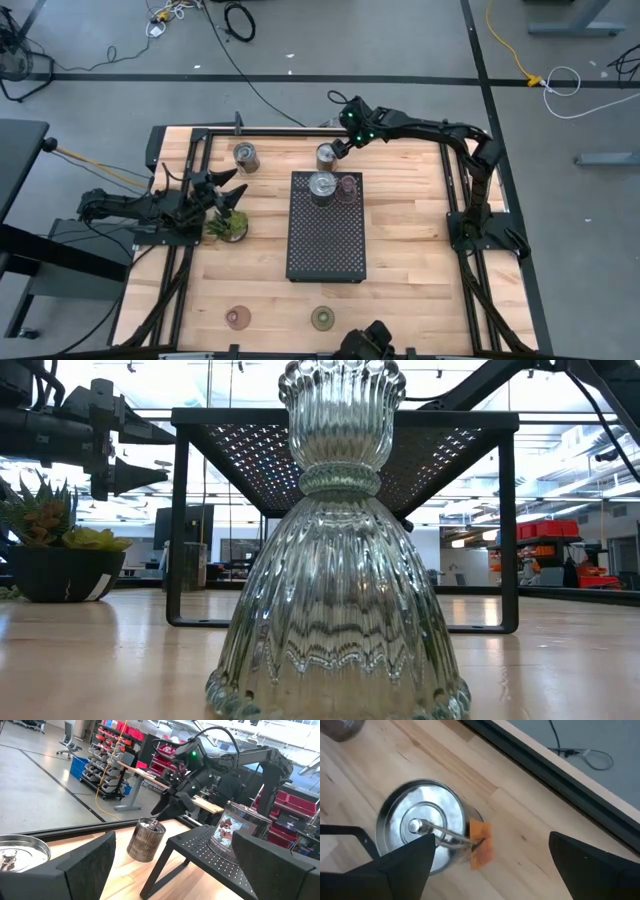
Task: Pick & Place candle stick holders
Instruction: Put the right silver scented candle on the shelf aligned with the silver scented candle
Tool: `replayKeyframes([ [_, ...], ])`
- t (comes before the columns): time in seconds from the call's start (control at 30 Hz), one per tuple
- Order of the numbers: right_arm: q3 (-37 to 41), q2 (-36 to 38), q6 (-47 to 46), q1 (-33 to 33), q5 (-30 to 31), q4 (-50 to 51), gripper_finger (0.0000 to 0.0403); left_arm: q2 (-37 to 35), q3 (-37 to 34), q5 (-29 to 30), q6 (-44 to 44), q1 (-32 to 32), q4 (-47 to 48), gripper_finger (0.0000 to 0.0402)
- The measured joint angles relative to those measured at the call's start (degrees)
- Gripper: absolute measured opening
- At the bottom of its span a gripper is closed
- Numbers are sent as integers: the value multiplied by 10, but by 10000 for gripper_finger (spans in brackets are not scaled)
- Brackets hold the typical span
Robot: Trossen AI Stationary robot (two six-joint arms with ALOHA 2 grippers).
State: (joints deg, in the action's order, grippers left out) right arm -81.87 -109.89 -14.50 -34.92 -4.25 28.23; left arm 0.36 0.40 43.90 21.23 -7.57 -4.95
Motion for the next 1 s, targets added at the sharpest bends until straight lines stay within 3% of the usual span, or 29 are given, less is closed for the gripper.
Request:
replayKeyframes([
  [1.0, -1, -9, -6, -1, 17, 52, 386, 0, 0, 0, 0, 0, 0, 399],
])
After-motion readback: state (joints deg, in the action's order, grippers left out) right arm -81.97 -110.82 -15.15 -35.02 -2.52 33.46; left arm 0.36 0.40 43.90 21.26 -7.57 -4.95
